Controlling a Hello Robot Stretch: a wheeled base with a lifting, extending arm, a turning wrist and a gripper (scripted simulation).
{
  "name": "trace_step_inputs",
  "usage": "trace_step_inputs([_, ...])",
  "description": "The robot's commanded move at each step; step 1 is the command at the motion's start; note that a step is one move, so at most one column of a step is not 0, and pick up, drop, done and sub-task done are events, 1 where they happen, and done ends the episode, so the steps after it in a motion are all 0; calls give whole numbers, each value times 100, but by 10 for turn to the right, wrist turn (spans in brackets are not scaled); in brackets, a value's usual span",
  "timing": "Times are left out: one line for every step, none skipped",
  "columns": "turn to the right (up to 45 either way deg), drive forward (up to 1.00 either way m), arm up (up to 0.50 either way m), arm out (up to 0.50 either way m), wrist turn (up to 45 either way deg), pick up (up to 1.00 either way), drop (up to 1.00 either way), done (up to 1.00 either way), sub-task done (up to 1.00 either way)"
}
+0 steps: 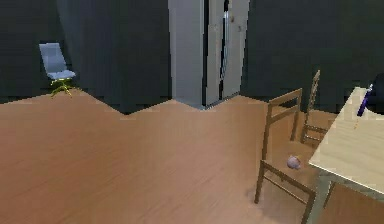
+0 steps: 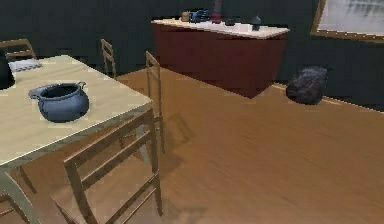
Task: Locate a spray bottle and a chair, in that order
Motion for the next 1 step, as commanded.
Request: trace_step_inputs([0, 100, 0, 0, 0, 0, 0, 0, 0])
